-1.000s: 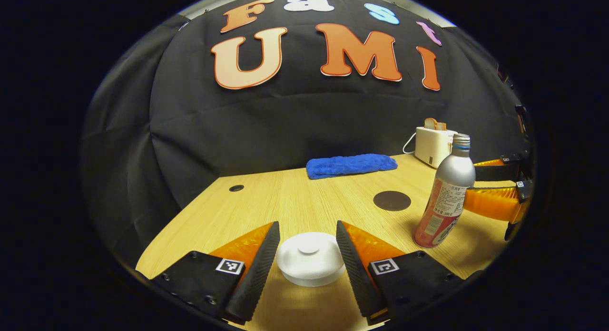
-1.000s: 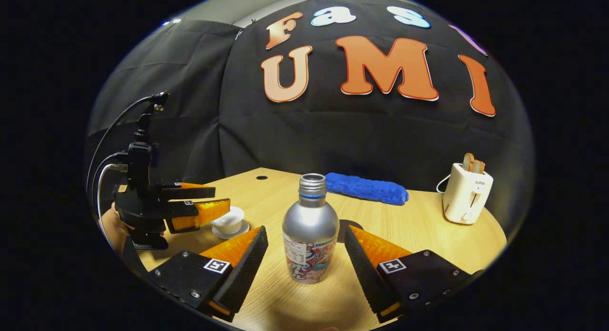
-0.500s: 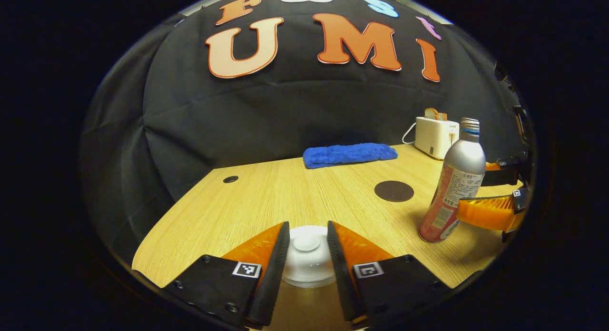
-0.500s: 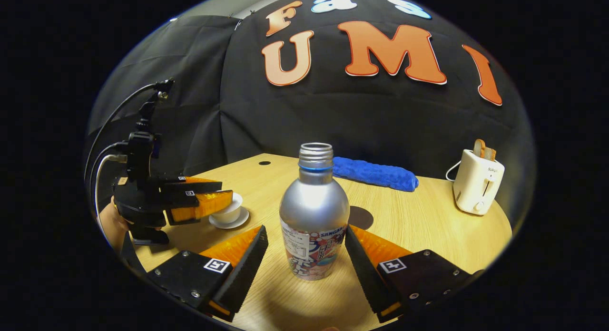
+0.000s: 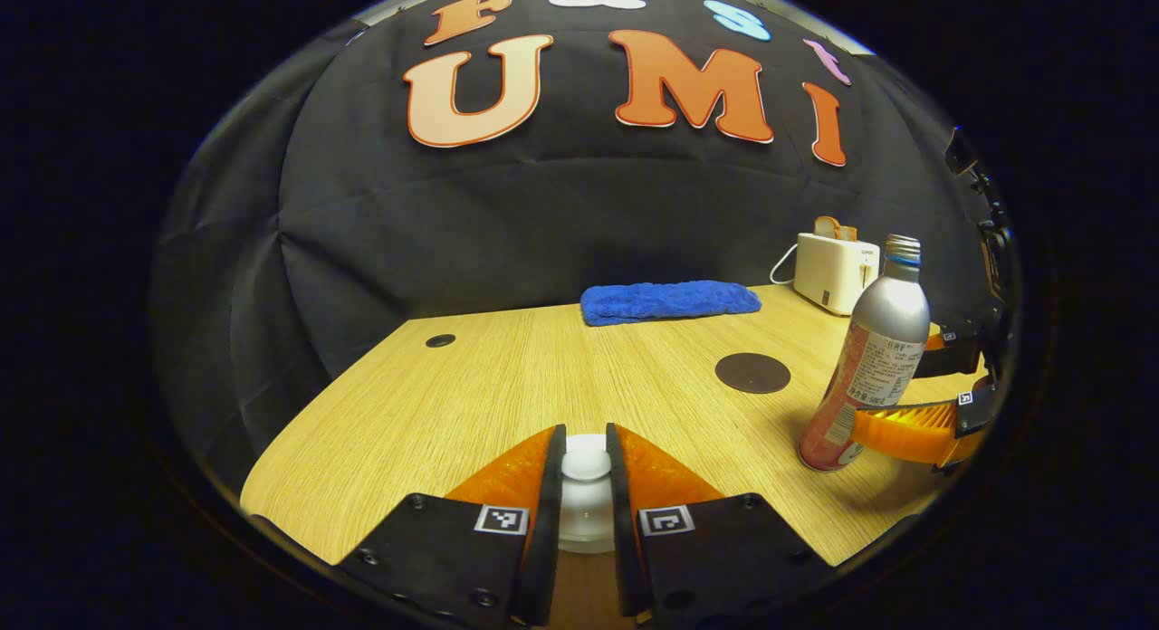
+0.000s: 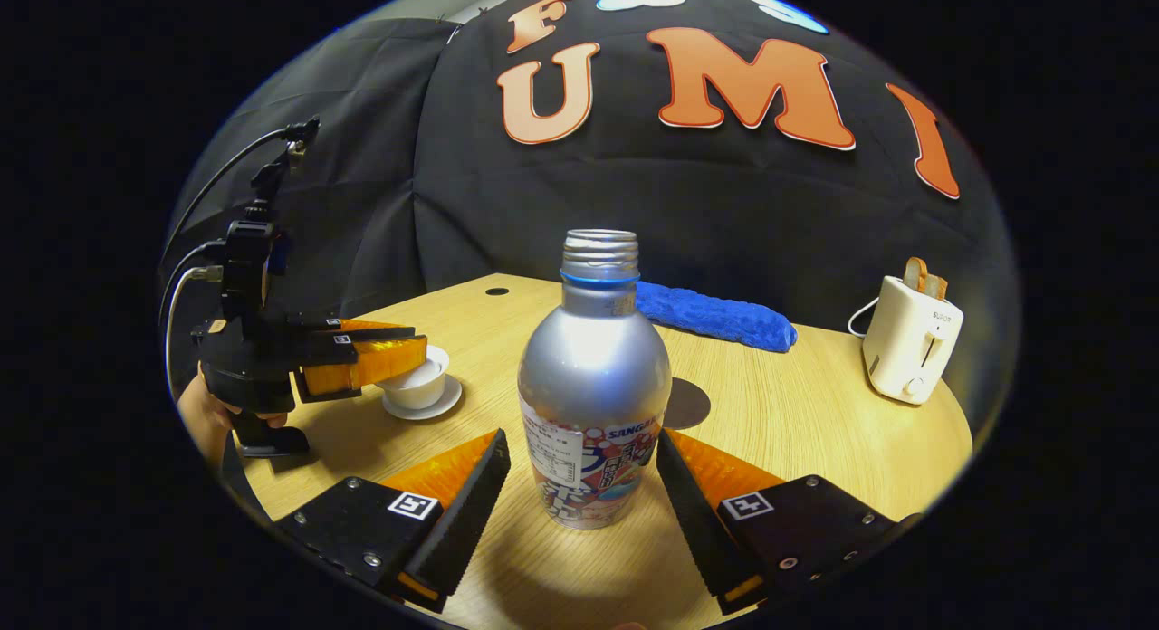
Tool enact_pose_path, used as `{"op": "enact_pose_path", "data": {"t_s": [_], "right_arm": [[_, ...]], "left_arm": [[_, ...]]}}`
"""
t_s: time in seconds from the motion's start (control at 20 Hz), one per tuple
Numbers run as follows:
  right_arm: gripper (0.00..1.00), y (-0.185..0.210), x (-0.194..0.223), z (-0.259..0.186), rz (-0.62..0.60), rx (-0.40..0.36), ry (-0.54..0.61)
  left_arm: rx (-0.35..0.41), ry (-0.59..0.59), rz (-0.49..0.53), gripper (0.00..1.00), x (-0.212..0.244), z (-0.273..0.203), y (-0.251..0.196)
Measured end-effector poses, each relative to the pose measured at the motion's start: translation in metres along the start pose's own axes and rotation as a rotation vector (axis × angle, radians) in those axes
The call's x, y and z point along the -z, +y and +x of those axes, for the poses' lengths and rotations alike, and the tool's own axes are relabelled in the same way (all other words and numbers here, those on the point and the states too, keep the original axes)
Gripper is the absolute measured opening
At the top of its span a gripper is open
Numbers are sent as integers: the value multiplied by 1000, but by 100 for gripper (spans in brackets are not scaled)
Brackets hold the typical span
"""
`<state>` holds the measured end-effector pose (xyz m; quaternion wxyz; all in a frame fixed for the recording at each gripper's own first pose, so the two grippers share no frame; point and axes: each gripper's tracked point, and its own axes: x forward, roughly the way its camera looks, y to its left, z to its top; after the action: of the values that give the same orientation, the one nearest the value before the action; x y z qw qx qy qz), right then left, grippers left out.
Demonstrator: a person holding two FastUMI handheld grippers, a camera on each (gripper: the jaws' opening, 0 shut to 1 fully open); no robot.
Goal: Open the teacup lid with one hand, grasp the water bottle and pour water into the teacup with the other hand; after pouring, place the water bottle on the coaster and then close the teacup lid.
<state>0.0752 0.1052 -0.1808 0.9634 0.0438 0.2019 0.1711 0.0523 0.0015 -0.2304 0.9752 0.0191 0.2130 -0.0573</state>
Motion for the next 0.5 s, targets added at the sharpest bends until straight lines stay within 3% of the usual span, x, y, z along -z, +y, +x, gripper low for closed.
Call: {"op": "enact_pose_path", "data": {"t_s": [0.15, 0.3, 0.5], "right_arm": [[98, -2, 8, 3, 1, 3, 28], [98, -1, 11, 7, 2, 2, 44], [97, 2, 24, 13, 24, -8, 90]], "left_arm": [[3, -7, 1, 34, -2, -1, -1], [-6, -38, -11, 27, -11, -2, 1], [-13, -63, -7, 31, -19, -4, 3]]}}
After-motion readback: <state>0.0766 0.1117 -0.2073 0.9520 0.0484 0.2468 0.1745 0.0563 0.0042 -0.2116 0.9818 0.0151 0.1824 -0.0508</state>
